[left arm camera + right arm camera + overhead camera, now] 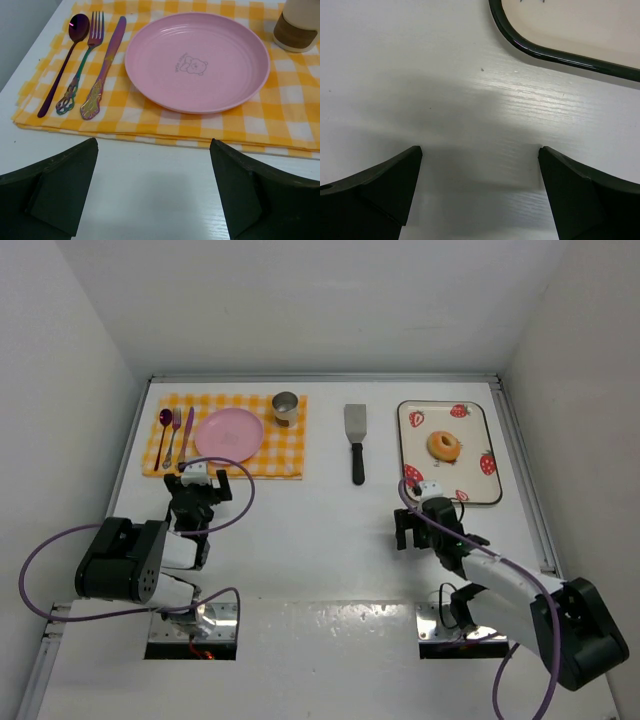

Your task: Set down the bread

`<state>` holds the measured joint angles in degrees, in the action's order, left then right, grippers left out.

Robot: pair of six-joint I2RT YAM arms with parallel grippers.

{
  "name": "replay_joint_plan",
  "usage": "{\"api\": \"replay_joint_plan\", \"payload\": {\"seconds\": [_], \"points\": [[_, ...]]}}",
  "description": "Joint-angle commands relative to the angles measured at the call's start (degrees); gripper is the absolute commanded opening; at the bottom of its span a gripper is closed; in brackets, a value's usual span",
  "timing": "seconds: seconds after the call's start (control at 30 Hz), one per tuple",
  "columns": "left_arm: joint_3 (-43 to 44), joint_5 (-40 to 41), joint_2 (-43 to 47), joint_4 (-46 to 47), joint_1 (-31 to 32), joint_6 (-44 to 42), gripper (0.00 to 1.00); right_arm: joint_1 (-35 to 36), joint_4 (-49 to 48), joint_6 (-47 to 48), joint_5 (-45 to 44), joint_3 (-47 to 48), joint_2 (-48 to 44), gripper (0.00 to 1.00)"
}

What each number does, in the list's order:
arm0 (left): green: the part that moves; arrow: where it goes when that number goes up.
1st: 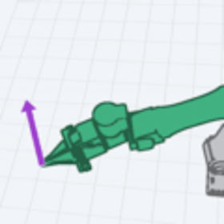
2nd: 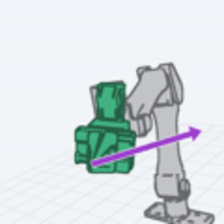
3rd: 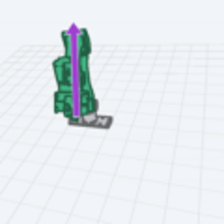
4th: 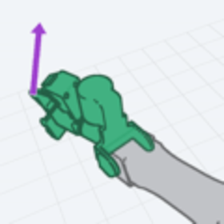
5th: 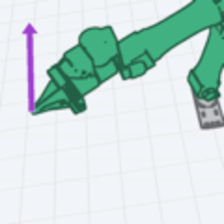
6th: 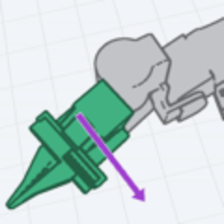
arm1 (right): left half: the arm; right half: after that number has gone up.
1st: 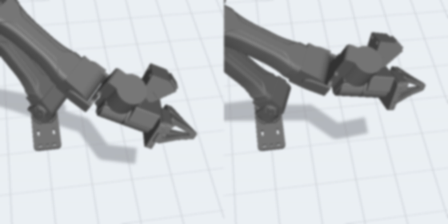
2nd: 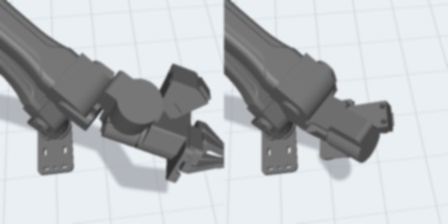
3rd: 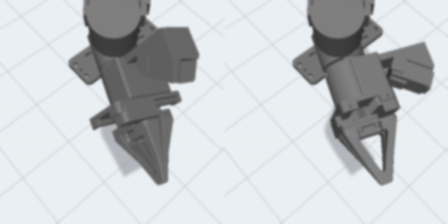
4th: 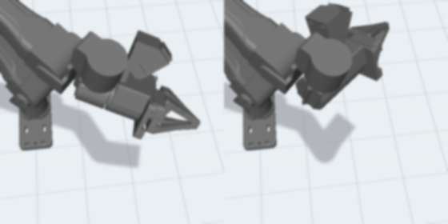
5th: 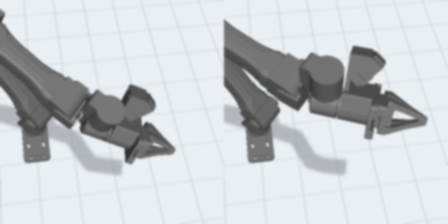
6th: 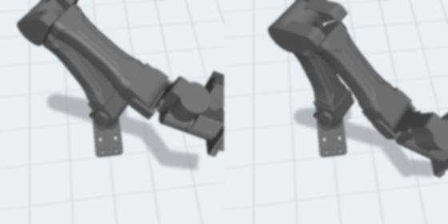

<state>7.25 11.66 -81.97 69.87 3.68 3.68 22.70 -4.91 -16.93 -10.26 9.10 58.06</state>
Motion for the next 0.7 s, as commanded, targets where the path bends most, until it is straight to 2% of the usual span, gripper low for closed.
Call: {"api": "replay_joint_plan", "payload": {"seconds": [0.0,0.13,0.17,0.2,0.23,0.27,0.3,0.33,0.37,0.4,0.43,0.47,0.5,0.53,0.6,0.67], "points": [[0.9,0.3,0.3,2.5,0.5,0.9,1.00,0.2,3.9,0.5,0.4,3.0,1.1,1.00],[0.9,0.3,0.3,2.5,0.5,0.9,1.00,0.3,10.4,1.7,-0.4,9.5,5.5,1.00],[1.7,-1.4,1.0,1.9,0.5,-0.1,1.00,0.4,11.7,2.0,-0.5,13.5,6.5,1.00],[4.3,-5.5,5.8,-3.7,0.5,-2.1,1.00,0.6,15.8,2.6,-1.6,18.3,7.8,1.00],[8.6,-8.6,8.9,-24.8,0.5,-4.0,1.00,1.5,17.5,3.1,-2.5,24.0,11.7,1.00],[20.1,-13.6,10.5,-35.9,0.5,-9.3,1.00,2.3,19.0,5.7,-4.1,30.5,13.2,1.00],[26.1,-18.1,10.5,-46.2,0.5,-17.6,1.00,4.7,23.4,6.7,-7.2,37.1,14.9,1.00],[31.1,-19.4,10.5,-54.3,0.5,-18.2,1.00,5.7,24.8,8.6,-8.9,40.3,20.8,1.00],[37.5,-17.3,10.5,-63.1,0.5,-17.2,1.00,6.6,25.8,10.5,-12.3,43.9,23.0,1.00],[39.0,-14.2,11.7,-64.6,0.5,-15.7,1.00,8.7,28.2,12.7,-14.0,53.3,25.3,1.00],[39.6,-9.1,12.9,-64.6,0.5,-14.8,1.00,9.2,29.8,12.8,-13.9,56.5,32.1,1.00],[39.6,-7.5,14.3,-64.6,1.1,-15.5,1.00,9.4,31.4,12.4,-11.6,59.5,34.1,1.00],[39.6,-6.2,17.3,-64.6,1.8,-16.9,1.00,8.5,31.9,6.9,-4.8,66.8,36.0,1.00],[38.8,-2.5,18.9,-62.2,2.3,-19.0,1.00,6.5,29.5,5.1,5.6,68.3,40.9,1.00],[37.7,2.6,21.9,-61.1,4.5,-19.0,1.00,3.8,26.4,-1.6,15.3,71.0,44.0,1.00],[37.1,4.8,22.6,-62.3,5.0,-16.8,1.00,2.5,24.7,-7.7,15.5,73.9,50.6,0.96]]}}
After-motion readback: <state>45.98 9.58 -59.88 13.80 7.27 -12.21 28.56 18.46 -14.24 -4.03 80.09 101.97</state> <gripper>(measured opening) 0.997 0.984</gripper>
